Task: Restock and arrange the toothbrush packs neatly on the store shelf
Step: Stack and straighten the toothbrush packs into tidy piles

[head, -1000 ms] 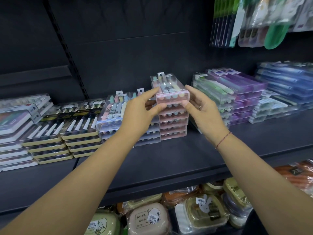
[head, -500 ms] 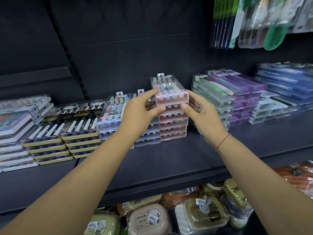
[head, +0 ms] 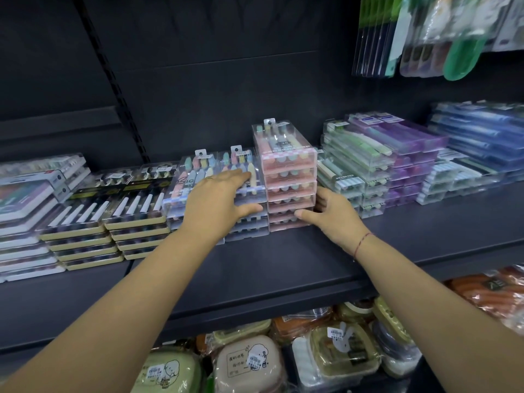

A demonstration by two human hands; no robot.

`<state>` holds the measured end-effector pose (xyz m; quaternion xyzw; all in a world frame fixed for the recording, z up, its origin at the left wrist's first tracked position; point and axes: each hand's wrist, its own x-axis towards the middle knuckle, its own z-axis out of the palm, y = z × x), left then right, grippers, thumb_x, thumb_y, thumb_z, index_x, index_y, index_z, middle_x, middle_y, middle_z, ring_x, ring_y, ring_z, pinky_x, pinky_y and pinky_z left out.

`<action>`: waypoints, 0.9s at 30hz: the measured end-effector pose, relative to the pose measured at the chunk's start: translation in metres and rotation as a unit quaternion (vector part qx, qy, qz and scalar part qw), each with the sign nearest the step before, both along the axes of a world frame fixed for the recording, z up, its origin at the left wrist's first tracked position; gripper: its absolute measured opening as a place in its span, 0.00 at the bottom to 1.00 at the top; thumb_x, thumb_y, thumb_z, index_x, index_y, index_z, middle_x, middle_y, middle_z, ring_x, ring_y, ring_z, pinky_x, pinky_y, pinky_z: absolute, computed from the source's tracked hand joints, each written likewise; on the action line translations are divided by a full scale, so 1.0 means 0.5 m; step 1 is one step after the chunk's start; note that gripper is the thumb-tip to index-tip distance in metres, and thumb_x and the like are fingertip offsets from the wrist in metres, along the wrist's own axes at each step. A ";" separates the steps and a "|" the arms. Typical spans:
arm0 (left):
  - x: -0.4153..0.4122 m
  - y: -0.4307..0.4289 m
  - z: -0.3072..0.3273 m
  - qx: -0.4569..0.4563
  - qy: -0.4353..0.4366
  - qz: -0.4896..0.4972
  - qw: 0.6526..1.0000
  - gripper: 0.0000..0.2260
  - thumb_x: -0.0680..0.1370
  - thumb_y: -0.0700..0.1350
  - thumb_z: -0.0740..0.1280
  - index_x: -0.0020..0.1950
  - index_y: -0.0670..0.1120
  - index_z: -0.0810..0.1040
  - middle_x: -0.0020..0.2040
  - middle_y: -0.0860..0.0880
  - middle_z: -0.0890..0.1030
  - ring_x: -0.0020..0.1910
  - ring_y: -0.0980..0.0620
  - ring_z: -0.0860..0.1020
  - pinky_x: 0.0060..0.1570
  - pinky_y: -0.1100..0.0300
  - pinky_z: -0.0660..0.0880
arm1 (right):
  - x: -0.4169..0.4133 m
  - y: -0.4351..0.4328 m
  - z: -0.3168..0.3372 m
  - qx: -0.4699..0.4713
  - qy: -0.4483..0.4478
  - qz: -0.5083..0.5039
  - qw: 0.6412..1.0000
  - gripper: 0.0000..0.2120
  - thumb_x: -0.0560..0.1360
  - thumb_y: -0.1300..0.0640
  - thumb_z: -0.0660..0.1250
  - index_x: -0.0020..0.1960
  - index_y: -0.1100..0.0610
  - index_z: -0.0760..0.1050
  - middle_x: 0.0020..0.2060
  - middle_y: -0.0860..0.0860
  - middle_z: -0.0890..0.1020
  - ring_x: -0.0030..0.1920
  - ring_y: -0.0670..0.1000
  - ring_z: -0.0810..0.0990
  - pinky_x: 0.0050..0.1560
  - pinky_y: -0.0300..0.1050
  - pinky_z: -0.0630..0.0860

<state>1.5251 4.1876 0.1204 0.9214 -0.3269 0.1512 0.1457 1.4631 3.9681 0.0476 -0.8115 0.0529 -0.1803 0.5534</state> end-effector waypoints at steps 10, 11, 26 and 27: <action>0.003 0.008 -0.013 0.100 -0.068 -0.005 0.993 0.44 0.69 0.62 0.74 0.78 0.49 0.60 0.77 0.50 0.63 0.75 0.48 0.63 0.72 0.55 0.57 | -0.014 -0.005 0.024 0.001 0.008 0.055 0.998 0.19 0.73 0.57 0.74 0.62 0.47 0.75 0.55 0.39 0.81 0.59 0.40 0.78 0.65 0.42 0.73; 0.003 0.008 -0.013 0.107 -0.076 -0.004 0.991 0.44 0.68 0.61 0.74 0.78 0.49 0.59 0.77 0.50 0.63 0.75 0.48 0.63 0.72 0.55 0.57 | -0.015 -0.004 0.025 -0.005 0.002 0.049 0.999 0.17 0.74 0.57 0.73 0.60 0.46 0.75 0.53 0.38 0.81 0.57 0.39 0.79 0.64 0.41 0.74; 0.001 0.007 -0.015 0.111 -0.090 -0.012 0.990 0.45 0.68 0.60 0.76 0.79 0.48 0.58 0.77 0.50 0.63 0.75 0.48 0.64 0.72 0.56 0.58 | -0.008 0.000 0.011 -0.037 -0.021 0.005 0.999 0.16 0.72 0.52 0.74 0.59 0.46 0.78 0.54 0.42 0.83 0.57 0.43 0.81 0.63 0.50 0.76; 0.001 0.006 -0.016 0.111 -0.093 -0.011 0.989 0.46 0.68 0.60 0.76 0.79 0.48 0.58 0.77 0.49 0.64 0.75 0.48 0.64 0.72 0.55 0.59 | -0.009 0.001 0.012 -0.046 -0.013 0.004 0.999 0.19 0.72 0.51 0.74 0.62 0.48 0.77 0.55 0.42 0.83 0.58 0.43 0.80 0.64 0.49 0.75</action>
